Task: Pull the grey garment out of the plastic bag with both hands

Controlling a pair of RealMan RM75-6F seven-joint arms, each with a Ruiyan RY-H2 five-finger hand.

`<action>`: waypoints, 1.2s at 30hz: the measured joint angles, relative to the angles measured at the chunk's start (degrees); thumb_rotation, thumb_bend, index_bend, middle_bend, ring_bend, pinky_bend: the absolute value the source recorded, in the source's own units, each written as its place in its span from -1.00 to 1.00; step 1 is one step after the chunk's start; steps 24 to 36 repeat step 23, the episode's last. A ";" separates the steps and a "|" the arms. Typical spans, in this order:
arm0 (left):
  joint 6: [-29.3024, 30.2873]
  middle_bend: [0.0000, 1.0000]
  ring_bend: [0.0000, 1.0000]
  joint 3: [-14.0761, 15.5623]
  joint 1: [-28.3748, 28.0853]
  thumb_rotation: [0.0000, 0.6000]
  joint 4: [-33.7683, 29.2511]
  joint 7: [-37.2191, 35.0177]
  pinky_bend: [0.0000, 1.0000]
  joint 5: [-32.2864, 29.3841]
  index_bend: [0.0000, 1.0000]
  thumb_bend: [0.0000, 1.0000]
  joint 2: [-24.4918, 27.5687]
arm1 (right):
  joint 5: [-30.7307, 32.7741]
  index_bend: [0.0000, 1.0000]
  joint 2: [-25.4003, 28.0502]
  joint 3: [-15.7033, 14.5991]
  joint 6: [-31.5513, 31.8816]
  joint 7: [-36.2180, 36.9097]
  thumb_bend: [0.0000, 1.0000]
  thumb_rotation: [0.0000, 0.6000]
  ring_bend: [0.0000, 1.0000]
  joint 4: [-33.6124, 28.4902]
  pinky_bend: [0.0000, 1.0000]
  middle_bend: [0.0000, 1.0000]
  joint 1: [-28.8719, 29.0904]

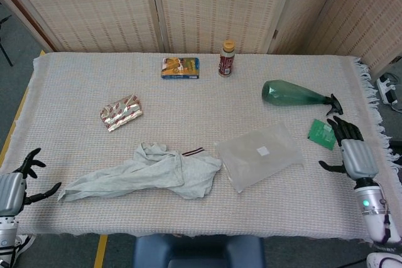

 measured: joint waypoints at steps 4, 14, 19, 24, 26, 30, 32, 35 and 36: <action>-1.20 -0.63 -0.70 1.37 1.31 0.00 -11.80 4.70 -0.53 -0.31 -0.73 -0.67 9.35 | -2.46 -1.00 4.61 -2.11 7.99 -3.19 -0.81 1.00 -1.00 -4.04 -1.00 -1.00 -5.24; 8.34 -0.66 -0.73 3.15 7.11 0.01 -15.47 17.56 -0.58 2.11 -0.65 -0.64 9.52 | -8.90 -1.00 7.19 -6.67 21.89 -8.65 -0.81 1.00 -1.00 -5.77 -1.00 -1.00 -15.74; 10.63 -0.66 -0.73 4.09 8.66 0.02 -16.81 20.34 -0.58 4.49 -0.65 -0.64 9.46 | -11.13 -1.00 8.27 -7.27 23.54 -5.31 -0.81 1.00 -1.00 -5.72 -1.00 -1.00 -17.05; 11.71 -0.66 -0.73 4.21 9.32 0.02 -17.07 21.20 -0.58 5.95 -0.65 -0.64 9.13 | -12.31 -1.00 9.22 -7.31 23.64 -3.25 -0.81 1.00 -1.00 -5.58 -1.00 -1.00 -17.94; 11.71 -0.66 -0.73 4.21 9.32 0.02 -17.07 21.20 -0.58 5.95 -0.65 -0.64 9.13 | -12.31 -1.00 9.22 -7.31 23.64 -3.25 -0.81 1.00 -1.00 -5.58 -1.00 -1.00 -17.94; 11.71 -0.66 -0.73 4.21 9.32 0.02 -17.07 21.20 -0.58 5.95 -0.65 -0.64 9.13 | -12.31 -1.00 9.22 -7.31 23.64 -3.25 -0.81 1.00 -1.00 -5.58 -1.00 -1.00 -17.94; 11.71 -0.66 -0.73 4.21 9.32 0.02 -17.07 21.20 -0.58 5.95 -0.65 -0.64 9.13 | -12.31 -1.00 9.22 -7.31 23.64 -3.25 -0.81 1.00 -1.00 -5.58 -1.00 -1.00 -17.94; 11.71 -0.66 -0.73 4.21 9.32 0.02 -17.07 21.20 -0.58 5.95 -0.65 -0.64 9.13 | -12.31 -1.00 9.22 -7.31 23.64 -3.25 -0.81 1.00 -1.00 -5.58 -1.00 -1.00 -17.94; 11.71 -0.66 -0.73 4.21 9.32 0.02 -17.07 21.20 -0.58 5.95 -0.65 -0.64 9.13 | -12.31 -1.00 9.22 -7.31 23.64 -3.25 -0.81 1.00 -1.00 -5.58 -1.00 -1.00 -17.94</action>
